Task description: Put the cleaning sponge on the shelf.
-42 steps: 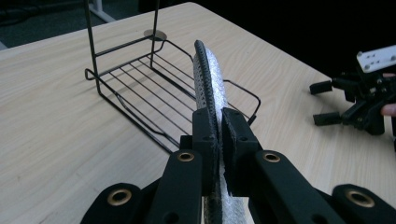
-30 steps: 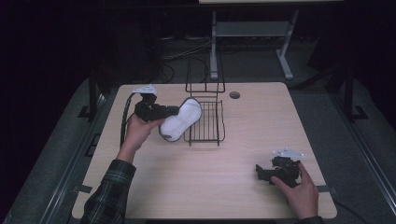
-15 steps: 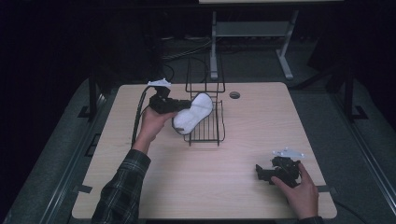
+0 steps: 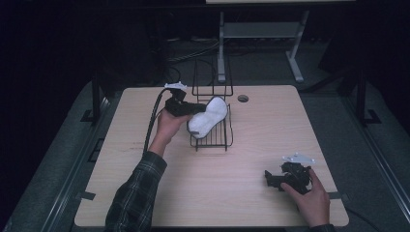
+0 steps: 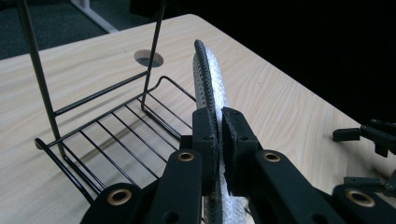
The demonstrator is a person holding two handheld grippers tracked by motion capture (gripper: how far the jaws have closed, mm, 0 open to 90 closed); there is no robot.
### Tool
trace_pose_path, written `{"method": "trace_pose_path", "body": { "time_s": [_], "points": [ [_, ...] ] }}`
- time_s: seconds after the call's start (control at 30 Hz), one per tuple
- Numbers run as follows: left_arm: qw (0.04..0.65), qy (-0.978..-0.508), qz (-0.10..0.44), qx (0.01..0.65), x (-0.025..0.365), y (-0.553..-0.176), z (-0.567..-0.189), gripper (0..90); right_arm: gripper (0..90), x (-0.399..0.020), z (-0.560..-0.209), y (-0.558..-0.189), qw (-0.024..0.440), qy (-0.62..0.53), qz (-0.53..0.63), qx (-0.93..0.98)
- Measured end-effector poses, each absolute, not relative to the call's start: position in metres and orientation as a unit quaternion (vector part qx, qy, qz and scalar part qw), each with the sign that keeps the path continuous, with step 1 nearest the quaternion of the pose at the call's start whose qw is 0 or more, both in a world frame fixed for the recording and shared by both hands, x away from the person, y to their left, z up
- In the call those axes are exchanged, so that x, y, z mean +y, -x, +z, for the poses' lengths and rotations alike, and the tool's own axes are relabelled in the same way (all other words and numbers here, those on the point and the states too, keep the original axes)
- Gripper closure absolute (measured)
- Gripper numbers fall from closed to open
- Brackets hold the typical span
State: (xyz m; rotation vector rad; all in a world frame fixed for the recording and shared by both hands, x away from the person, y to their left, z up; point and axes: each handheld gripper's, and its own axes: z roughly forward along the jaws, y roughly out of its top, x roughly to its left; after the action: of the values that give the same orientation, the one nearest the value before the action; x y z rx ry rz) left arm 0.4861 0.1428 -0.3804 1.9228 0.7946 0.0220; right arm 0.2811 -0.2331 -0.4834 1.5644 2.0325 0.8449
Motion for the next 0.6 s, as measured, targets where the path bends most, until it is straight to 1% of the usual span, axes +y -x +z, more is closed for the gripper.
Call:
{"method": "trace_pose_path", "body": {
  "time_s": [0.33, 0.6],
  "points": [
    [0.503, -0.793, -0.001, 0.343, 0.14, -0.491, -0.391, 83.1, 0.0, -0.233, -0.483, -0.281, 0.219, -0.566, 0.305, 0.734],
    [0.486, -0.803, 0.019, 0.344, 0.139, -0.494, -0.396, 81.3, 0.0, -0.233, -0.483, -0.281, 0.219, -0.566, 0.305, 0.734]
  ]
}}
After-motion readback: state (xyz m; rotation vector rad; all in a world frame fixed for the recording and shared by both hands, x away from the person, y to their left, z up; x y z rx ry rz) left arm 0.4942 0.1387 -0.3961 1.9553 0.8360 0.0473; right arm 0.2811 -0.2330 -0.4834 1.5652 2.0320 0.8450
